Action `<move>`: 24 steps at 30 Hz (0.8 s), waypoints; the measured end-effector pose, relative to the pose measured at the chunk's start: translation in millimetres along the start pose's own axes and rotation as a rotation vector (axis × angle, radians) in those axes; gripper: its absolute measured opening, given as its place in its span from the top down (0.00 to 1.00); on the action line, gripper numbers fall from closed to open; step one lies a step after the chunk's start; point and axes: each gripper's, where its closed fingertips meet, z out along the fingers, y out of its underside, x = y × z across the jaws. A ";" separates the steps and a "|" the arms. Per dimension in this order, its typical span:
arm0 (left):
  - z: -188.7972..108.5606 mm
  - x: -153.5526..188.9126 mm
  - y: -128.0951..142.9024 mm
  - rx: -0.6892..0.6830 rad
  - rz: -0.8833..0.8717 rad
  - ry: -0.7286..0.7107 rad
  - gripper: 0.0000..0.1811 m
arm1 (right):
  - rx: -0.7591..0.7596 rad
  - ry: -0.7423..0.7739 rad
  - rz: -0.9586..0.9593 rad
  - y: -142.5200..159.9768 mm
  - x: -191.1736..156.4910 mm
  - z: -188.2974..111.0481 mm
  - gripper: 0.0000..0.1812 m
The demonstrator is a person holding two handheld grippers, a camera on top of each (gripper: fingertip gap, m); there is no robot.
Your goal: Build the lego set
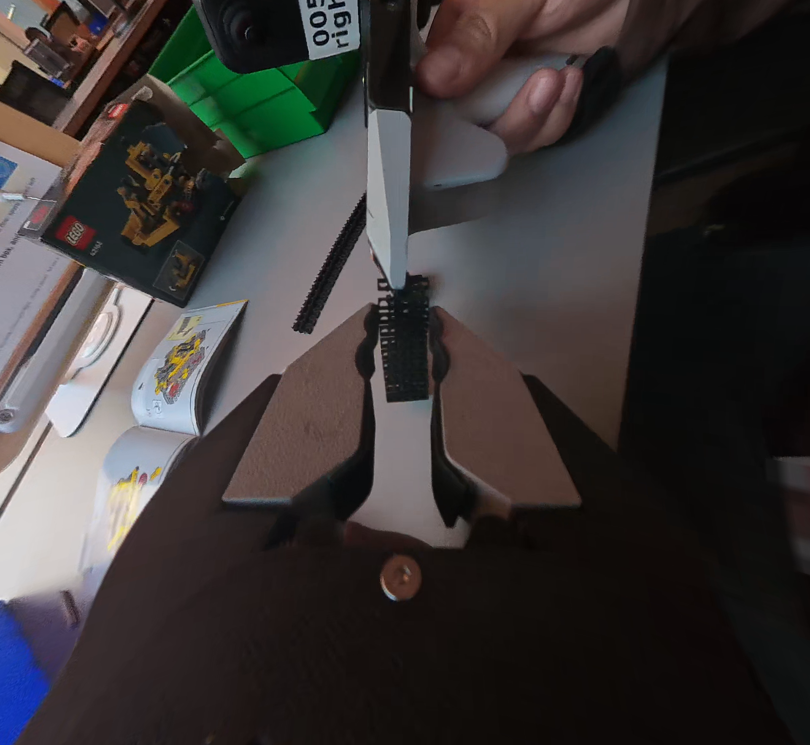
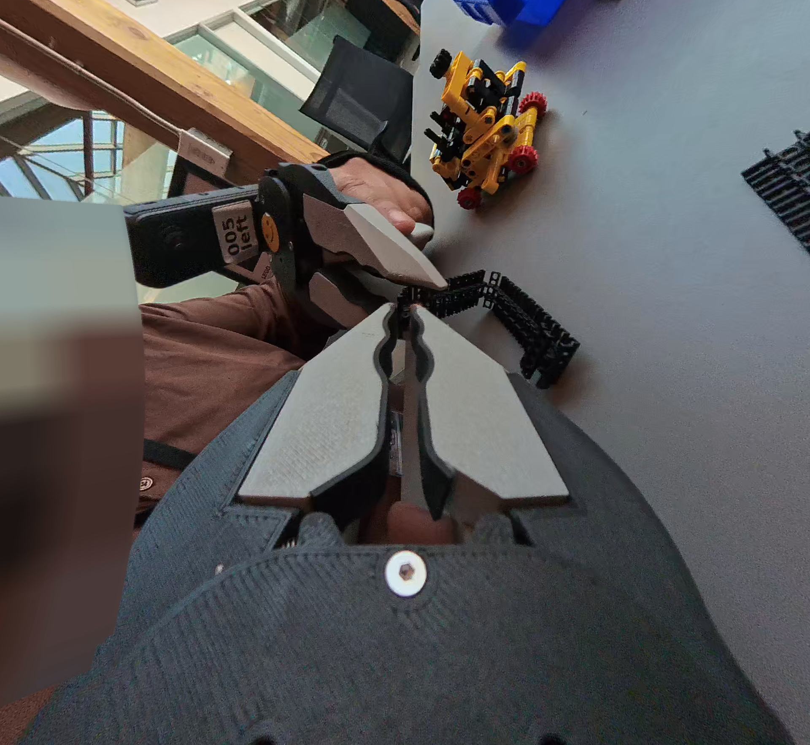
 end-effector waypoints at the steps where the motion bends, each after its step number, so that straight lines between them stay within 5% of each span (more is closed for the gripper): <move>1: 1.5 -0.3 -0.5 -0.010 0.003 -0.009 0.89 | 0.002 0.021 -0.002 -0.2 2.4 -0.8 0.99; 14: 13.1 -4.9 -2.8 -0.079 0.058 -0.109 0.90 | 0.032 0.200 -0.026 -1.8 16.0 -6.8 0.99; 24: 13.2 -5.0 -1.4 -0.023 -0.027 -0.085 0.90 | 0.061 0.093 -0.026 -6.6 -2.7 -14.3 1.00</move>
